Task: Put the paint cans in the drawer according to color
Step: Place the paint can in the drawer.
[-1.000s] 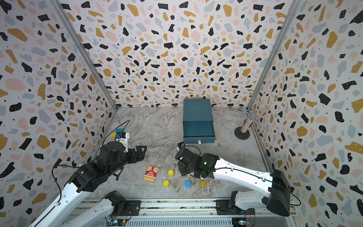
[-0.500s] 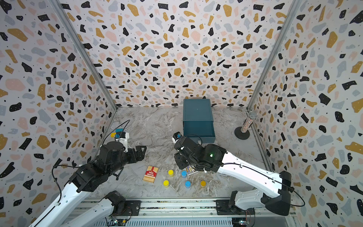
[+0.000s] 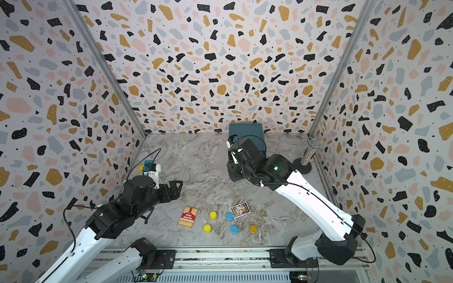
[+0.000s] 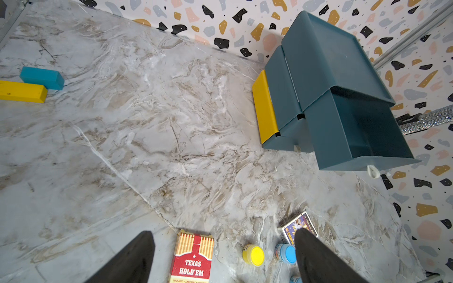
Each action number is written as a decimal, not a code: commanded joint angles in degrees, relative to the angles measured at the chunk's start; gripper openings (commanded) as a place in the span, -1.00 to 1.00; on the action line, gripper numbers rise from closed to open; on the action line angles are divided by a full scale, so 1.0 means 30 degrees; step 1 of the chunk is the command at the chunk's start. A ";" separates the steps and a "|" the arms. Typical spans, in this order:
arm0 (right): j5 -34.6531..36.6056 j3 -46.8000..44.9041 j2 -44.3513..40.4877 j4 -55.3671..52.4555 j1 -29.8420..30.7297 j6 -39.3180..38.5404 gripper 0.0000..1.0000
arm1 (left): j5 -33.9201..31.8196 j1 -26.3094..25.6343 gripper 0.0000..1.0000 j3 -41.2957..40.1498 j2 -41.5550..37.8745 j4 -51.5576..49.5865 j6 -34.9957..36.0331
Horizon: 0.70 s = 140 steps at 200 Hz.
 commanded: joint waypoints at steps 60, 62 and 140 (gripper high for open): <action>-0.1663 -0.2642 0.1344 0.1203 -0.6010 -0.0820 -0.85 | -0.0175 -0.0055 0.85 0.0675 -0.0304 0.0300 0.0425; -0.1677 -0.2746 0.1392 0.1299 -0.6119 -0.0855 -0.85 | -0.0168 -0.0070 0.85 0.0668 -0.0306 0.0301 0.0425; -0.1270 -0.3501 0.3791 0.2857 -0.7270 -0.0502 -0.81 | -0.0291 -0.0073 0.85 0.0785 -0.0471 0.0196 0.0546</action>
